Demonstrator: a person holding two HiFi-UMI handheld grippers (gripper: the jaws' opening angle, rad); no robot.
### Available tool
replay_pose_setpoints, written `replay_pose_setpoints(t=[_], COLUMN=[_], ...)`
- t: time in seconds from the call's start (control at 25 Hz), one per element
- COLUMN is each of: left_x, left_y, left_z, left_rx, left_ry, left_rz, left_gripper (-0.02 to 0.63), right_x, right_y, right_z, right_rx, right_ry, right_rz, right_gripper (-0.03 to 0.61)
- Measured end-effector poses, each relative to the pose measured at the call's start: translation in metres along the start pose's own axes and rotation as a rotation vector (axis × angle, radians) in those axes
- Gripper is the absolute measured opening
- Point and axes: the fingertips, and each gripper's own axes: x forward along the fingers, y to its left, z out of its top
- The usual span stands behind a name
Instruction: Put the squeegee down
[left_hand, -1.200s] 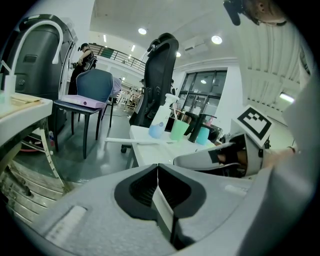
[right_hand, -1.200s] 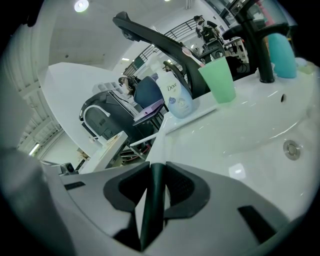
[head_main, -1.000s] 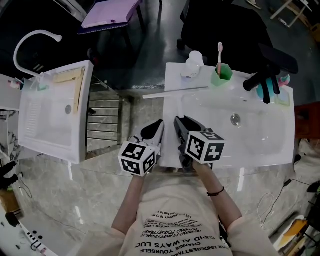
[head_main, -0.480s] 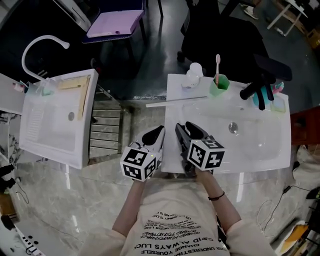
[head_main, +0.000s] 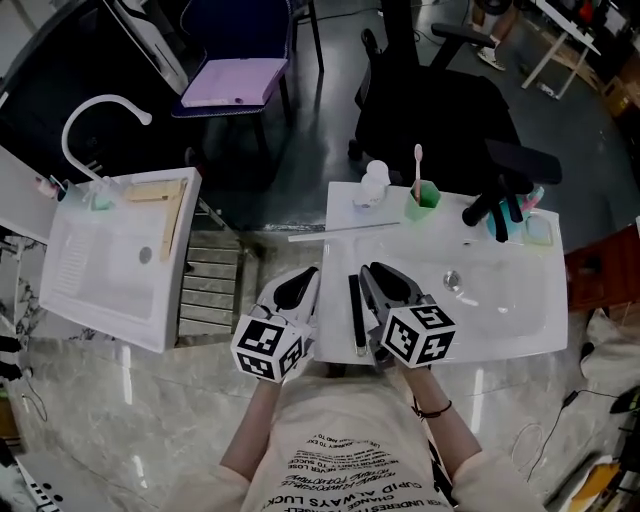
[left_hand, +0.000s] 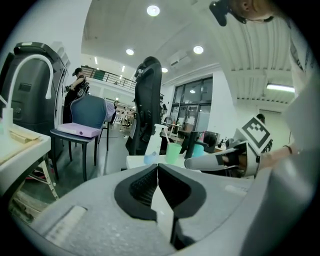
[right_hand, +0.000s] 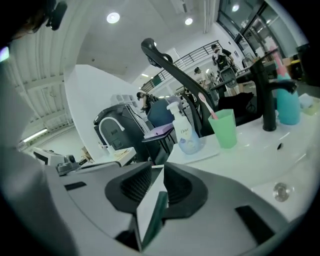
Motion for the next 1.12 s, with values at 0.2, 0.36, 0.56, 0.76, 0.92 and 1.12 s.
replay_pose_setpoints(t=[0.2, 0.36, 0.56, 0.76, 0.92, 1.12], left_x=[-0.005, -0.009, -0.018, -0.026, -0.032, -0.039], left_y=[-0.012, -0.020, -0.027, -0.027, -0.024, -0.021], left_z=[0.018, 0.031, 0.045, 0.056, 0.061, 0.064], left_rx=[0.037, 0.056, 0.067, 0.077, 0.082, 0.085], left_ry=[-0.034, -0.073, -0.119, -0.153, -0.173, -0.192], left_rz=[0.006, 0.020, 0.051, 0.083, 0.108, 0.139], left_gripper=[0.023, 0.023, 0.023, 0.023, 0.023, 0.023], right_x=[-0.022, -0.037, -0.058, -0.073, -0.082, -0.090], right_y=[-0.004, -0.007, -0.014, -0.025, -0.033, -0.038], right_z=[0.029, 0.048, 0.069, 0.080, 0.086, 0.091], right_rx=[-0.057, -0.076, -0.088, -0.100, -0.104, -0.105], right_ry=[-0.096, -0.144, -0.208, -0.236, -0.258, -0.282], right_rz=[0.017, 0.034, 0.052, 0.045, 0.037, 0.036], right_gripper=[0.033, 0.023, 0.015, 0.009, 0.006, 0.006])
